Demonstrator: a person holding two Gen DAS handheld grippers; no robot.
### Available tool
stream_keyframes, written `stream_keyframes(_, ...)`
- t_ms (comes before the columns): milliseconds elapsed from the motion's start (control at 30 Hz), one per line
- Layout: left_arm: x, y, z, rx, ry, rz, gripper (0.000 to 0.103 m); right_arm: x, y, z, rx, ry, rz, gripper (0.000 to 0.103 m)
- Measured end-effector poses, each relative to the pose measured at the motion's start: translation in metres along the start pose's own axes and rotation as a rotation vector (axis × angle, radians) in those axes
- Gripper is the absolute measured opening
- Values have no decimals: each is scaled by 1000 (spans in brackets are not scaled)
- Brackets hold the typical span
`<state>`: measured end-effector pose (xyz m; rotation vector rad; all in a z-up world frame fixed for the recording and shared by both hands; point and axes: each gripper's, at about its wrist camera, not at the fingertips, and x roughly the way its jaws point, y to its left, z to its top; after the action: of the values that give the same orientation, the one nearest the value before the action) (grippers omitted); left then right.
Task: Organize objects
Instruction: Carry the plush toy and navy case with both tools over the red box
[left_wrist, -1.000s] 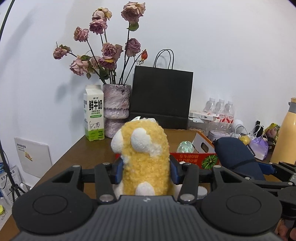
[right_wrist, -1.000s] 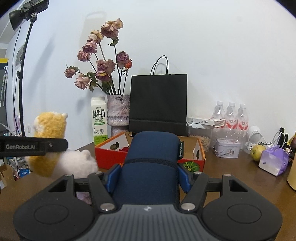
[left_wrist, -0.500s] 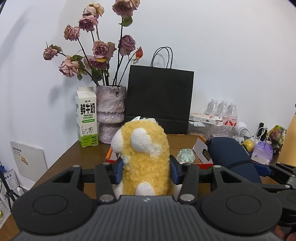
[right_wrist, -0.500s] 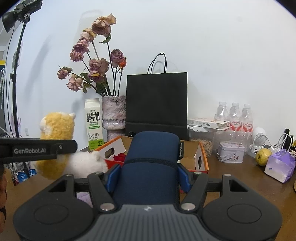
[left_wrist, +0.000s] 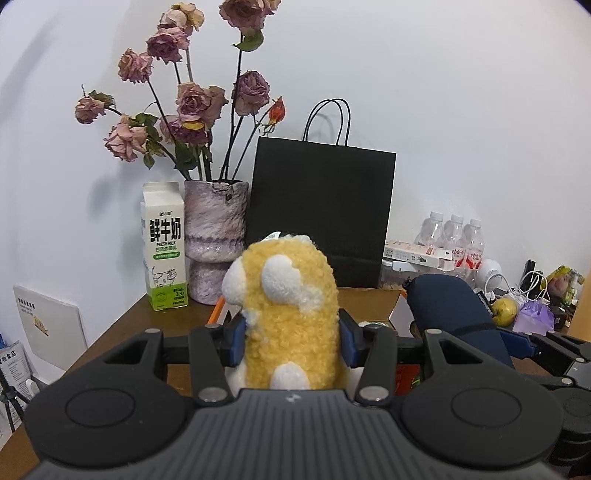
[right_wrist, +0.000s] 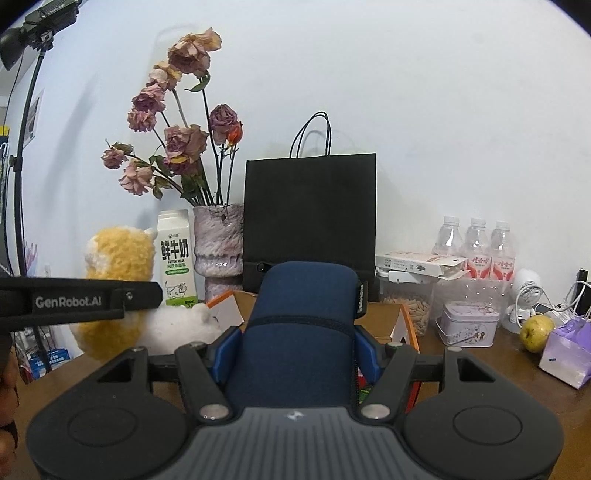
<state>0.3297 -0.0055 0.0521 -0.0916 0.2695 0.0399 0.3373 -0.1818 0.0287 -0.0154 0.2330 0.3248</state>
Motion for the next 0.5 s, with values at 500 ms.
stream_keyframes(500,39,-7,12,-8,-10,-13,49,32,-12,12,10,-25,-8,63)
